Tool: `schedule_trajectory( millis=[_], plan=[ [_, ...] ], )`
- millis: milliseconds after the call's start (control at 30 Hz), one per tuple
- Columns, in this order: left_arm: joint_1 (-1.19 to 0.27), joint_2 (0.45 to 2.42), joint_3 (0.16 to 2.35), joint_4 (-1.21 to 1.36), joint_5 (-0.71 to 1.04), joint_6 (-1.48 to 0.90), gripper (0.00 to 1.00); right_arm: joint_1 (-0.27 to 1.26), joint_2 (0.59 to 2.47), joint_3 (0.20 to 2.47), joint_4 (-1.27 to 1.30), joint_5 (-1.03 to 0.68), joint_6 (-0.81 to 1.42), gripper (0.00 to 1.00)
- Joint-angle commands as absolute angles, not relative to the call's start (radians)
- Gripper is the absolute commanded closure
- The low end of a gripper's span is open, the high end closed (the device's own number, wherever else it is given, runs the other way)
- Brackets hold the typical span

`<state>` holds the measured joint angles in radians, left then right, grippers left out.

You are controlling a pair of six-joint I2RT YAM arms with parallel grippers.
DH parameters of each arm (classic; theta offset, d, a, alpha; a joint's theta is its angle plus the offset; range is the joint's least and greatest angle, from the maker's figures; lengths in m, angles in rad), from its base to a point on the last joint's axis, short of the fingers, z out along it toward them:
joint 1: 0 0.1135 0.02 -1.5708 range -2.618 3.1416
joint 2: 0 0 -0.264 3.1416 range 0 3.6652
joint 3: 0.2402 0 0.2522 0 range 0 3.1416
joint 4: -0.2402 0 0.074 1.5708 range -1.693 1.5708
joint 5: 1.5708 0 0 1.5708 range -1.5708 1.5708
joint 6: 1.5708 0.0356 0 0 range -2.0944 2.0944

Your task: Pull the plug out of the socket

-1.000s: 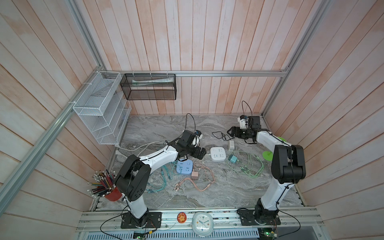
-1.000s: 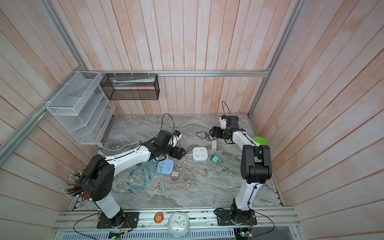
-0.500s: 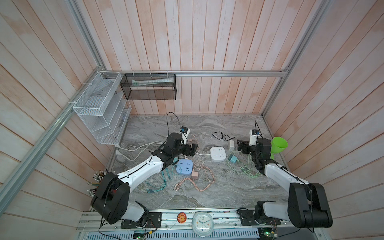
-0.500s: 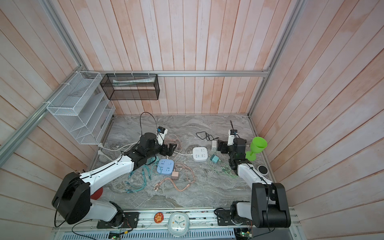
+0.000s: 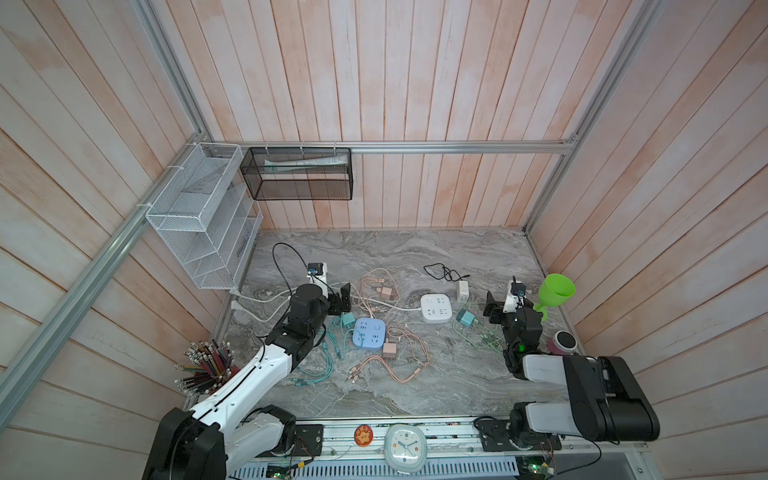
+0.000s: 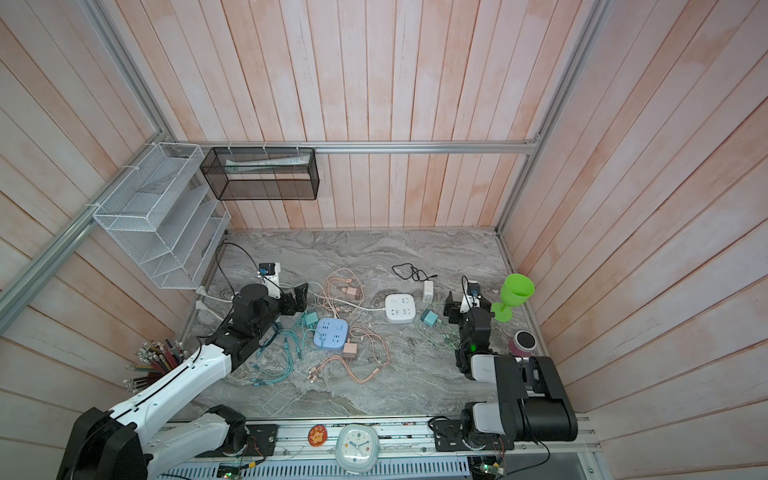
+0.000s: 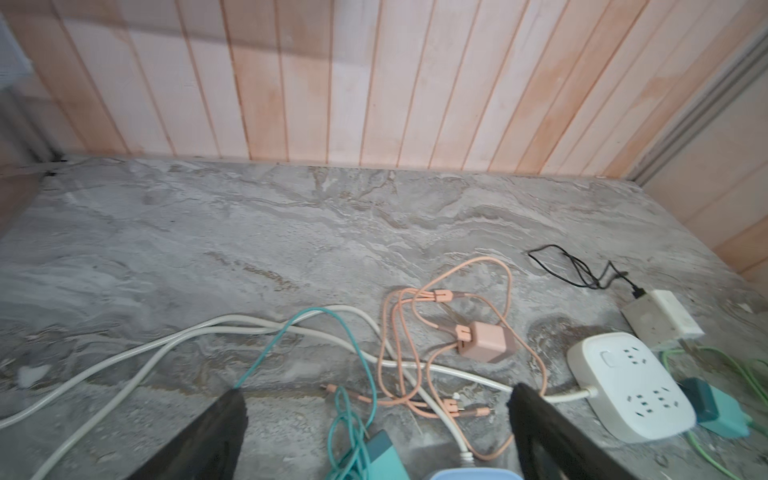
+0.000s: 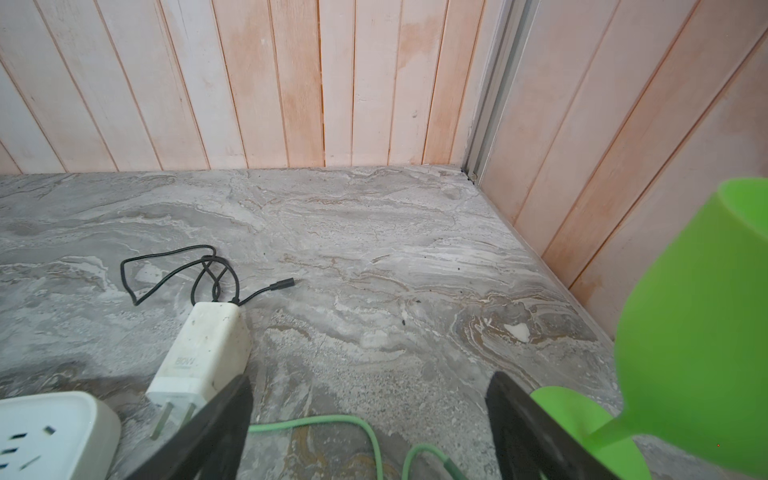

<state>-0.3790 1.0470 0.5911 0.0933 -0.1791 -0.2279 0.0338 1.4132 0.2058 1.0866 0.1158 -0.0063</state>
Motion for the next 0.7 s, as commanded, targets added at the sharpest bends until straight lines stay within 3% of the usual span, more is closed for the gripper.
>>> schedule_trajectory(
  millis=[0, 67, 167, 233, 433, 567, 667],
  plan=[
    [-0.344, 0.960, 0.529, 0.124, -0.303, -0.192, 0.00, 0.029, 1.517, 0.178, 1.337, 0.136, -0.023, 0.12],
    [-0.320, 0.901, 0.473, 0.157, -0.357, -0.133, 0.00, 0.029, 1.577, 0.177, 1.425, 0.159, -0.015, 0.11],
    [-0.259, 0.853, 0.366, 0.277, -0.393, -0.059, 0.00, 0.022, 1.515, 0.224, 1.232, 0.141, -0.007, 0.10],
    [-0.200, 0.863, 0.288, 0.404, -0.375, -0.040, 0.00, 0.005, 1.532, 0.230, 1.250, 0.124, 0.013, 0.08],
    [0.042, 1.145, 0.169, 0.828, -0.272, -0.196, 0.00, -0.014, 1.526, 0.242, 1.214, 0.096, 0.025, 0.04],
    [0.067, 1.316, 0.266, 0.896, -0.226, -0.123, 0.00, -0.014, 1.525, 0.242, 1.213, 0.096, 0.026, 0.03],
    [0.074, 1.382, 0.363, 0.785, -0.141, -0.099, 0.00, -0.014, 1.525, 0.242, 1.212, 0.095, 0.025, 0.03]
  ],
)
